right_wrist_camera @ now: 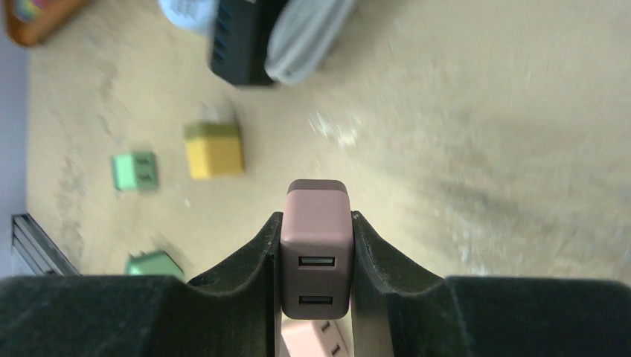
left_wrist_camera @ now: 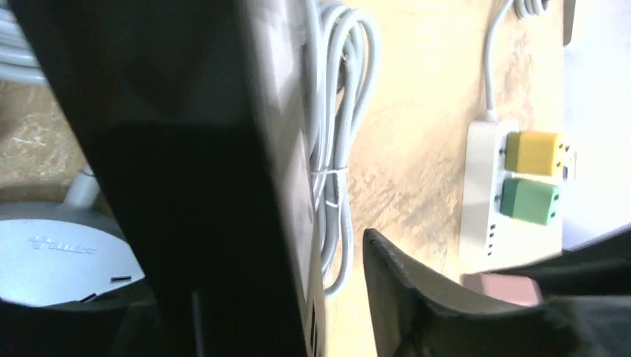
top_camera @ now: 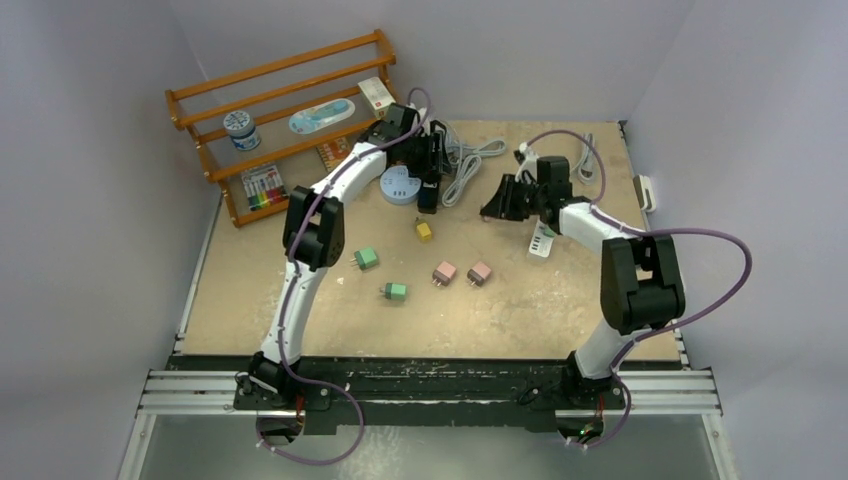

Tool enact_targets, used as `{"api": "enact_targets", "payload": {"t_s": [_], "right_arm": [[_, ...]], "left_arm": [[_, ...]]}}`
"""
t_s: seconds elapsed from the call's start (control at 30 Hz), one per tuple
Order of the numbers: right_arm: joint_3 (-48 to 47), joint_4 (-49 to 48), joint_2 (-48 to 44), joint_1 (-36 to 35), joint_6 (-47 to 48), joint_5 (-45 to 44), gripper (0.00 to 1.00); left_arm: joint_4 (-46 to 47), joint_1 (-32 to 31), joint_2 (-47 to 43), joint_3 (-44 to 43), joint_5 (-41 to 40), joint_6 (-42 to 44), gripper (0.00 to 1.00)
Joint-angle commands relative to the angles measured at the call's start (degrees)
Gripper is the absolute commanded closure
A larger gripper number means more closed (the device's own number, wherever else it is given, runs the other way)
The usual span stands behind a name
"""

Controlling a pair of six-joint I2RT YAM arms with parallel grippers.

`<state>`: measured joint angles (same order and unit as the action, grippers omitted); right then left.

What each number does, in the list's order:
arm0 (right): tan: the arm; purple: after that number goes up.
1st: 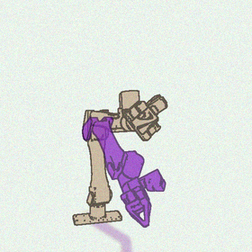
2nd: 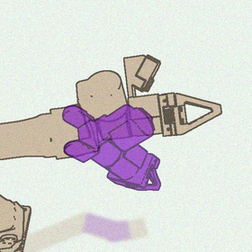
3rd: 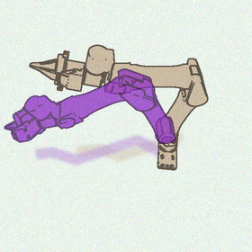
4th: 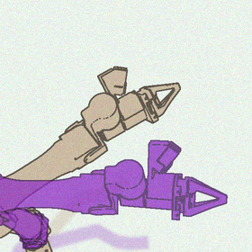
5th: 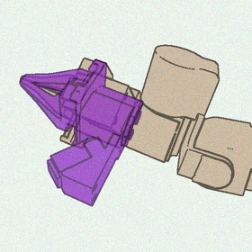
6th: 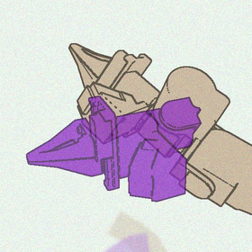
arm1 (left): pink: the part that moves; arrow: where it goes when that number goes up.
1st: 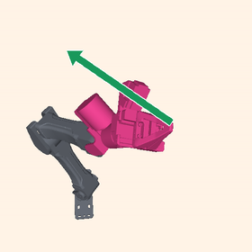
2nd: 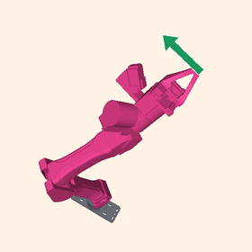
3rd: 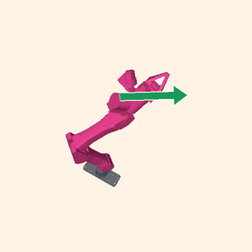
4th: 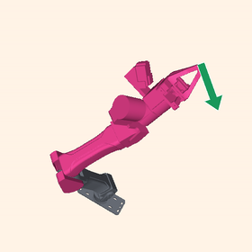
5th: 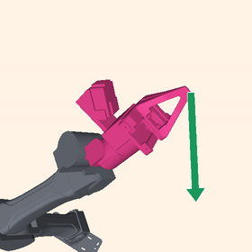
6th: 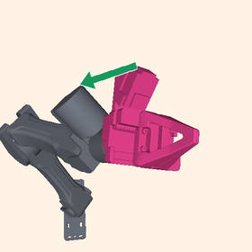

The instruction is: Pull the plug off the socket

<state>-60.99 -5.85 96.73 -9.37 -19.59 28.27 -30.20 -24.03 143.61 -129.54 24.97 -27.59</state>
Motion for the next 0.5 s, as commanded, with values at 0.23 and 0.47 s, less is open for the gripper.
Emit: {"api": "enact_targets", "payload": {"t_s": [0.23, 0.47], "right_arm": [[1.14, 3.87, -1.6, -4.58, 1.46, -3.36, 0.95], [1.81, 7.43, 0.26, -8.3, 1.51, -4.21, 0.86]], "left_arm": [[-15.36, 6.24, -5.93, -1.79, -10.73, 6.59, 0.24], [-19.06, 8.04, -13.45, 2.43, -20.12, 5.73, 0.2]]}}
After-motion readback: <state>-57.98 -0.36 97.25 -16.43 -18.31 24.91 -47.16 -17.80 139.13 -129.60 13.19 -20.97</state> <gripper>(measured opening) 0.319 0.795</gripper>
